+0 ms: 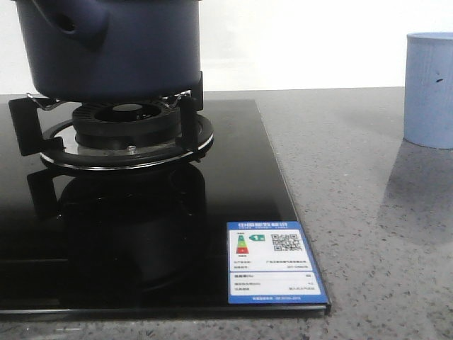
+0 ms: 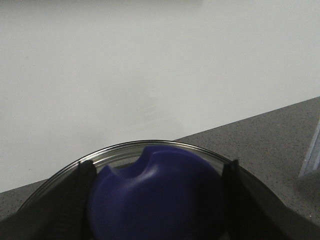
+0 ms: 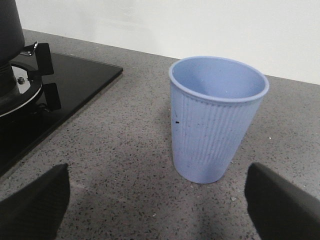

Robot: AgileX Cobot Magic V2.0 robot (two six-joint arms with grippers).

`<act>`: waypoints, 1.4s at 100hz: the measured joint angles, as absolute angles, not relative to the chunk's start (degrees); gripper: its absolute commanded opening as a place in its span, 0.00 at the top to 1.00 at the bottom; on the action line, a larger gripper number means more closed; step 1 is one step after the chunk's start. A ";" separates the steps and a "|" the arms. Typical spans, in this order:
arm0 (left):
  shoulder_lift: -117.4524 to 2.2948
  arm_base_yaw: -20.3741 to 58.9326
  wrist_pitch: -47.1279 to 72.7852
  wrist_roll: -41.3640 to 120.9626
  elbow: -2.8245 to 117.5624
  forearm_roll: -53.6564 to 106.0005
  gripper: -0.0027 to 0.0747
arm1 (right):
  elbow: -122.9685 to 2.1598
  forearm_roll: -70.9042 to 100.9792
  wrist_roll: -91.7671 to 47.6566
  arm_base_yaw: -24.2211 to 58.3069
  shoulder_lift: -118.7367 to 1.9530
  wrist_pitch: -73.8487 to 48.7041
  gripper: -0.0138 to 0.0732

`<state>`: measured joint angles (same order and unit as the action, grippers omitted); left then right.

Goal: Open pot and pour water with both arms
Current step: 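Lower the held lid with the left gripper toward the pot, then seat the lid on the pot and open the left gripper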

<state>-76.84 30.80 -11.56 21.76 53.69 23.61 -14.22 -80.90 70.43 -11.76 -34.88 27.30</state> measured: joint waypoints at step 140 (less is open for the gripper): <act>-74.09 30.80 -9.66 21.56 53.69 22.32 0.23 | -14.22 -80.92 70.43 -11.76 -34.88 27.89 0.10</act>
